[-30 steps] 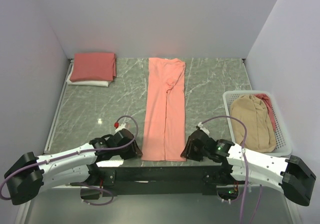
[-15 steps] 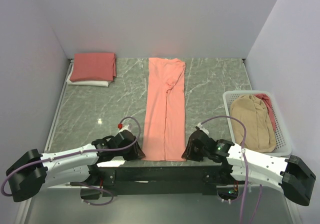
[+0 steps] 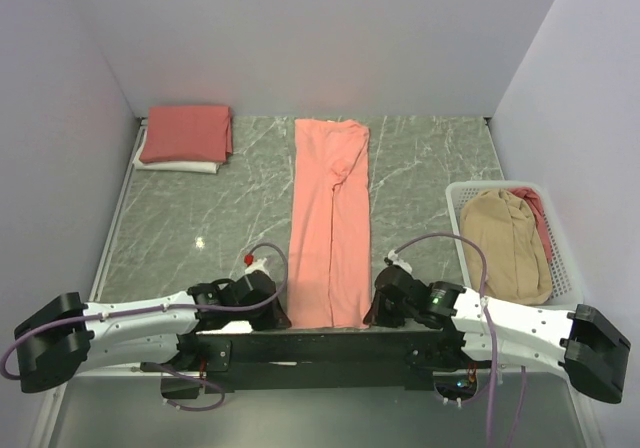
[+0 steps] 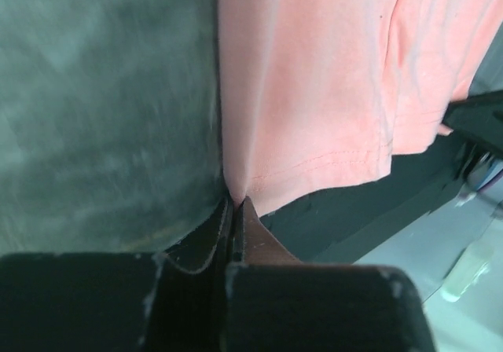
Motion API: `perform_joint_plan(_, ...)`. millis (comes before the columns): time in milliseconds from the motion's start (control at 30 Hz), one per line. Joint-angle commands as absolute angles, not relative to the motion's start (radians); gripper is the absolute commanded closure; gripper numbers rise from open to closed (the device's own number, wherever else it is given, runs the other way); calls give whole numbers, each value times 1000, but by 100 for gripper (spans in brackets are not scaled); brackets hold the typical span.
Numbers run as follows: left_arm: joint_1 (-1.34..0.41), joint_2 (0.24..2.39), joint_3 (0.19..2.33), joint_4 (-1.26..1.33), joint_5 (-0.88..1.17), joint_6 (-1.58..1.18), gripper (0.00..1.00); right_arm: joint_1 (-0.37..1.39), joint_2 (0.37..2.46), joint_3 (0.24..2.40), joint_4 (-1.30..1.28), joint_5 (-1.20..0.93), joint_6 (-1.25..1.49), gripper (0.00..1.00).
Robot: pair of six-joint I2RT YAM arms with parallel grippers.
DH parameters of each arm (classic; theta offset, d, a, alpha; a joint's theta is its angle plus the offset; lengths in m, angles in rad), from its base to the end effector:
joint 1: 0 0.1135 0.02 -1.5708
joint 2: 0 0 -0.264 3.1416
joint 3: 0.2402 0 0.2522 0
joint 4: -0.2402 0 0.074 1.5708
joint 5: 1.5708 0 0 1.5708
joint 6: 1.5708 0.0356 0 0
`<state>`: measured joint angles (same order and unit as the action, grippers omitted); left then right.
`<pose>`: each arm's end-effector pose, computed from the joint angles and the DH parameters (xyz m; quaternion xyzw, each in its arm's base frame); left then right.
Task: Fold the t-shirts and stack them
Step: Fold the tshirt
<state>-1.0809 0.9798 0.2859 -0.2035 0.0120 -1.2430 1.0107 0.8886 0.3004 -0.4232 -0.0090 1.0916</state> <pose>0.0786 -0.1484 0.1365 -0.0744 0.9409 -0.3054 0.1261 0.0788 0.1262 0.1395 0.0376 0.9604 0.2418 0.1333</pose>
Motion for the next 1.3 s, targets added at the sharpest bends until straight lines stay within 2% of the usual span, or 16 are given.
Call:
perform_joint_plan(0, -1143, 948, 328, -288, -24, -1276, 99, 1074, 876, 281, -544, -2, 1129, 100)
perform_joint_plan(200, -1209, 907, 425, -414, -93, -1258, 100, 1140, 793, 357, -692, 124, 1131, 100)
perform_joint_plan(300, -1180, 940, 506, -405, -141, -1169, 100, 1118, 843, 501, -736, 219, 1060, 100)
perform_joint_plan(467, -1036, 1032, 624, -328, -100, -1056, 100, 1043, 1037, 662, -674, 261, 941, 100)
perform_joint_plan(733, -787, 1247, 823, -238, -40, -936, 100, 809, 1291, 891, -543, 245, 792, 100)
perform_joint_plan(967, -669, 1449, 1021, -212, -43, -916, 100, 631, 1494, 1077, -492, 206, 730, 100)
perform_joint_plan(1267, -546, 1701, 1201, -190, 15, -908, 100, 505, 1716, 1272, -448, 126, 678, 100)
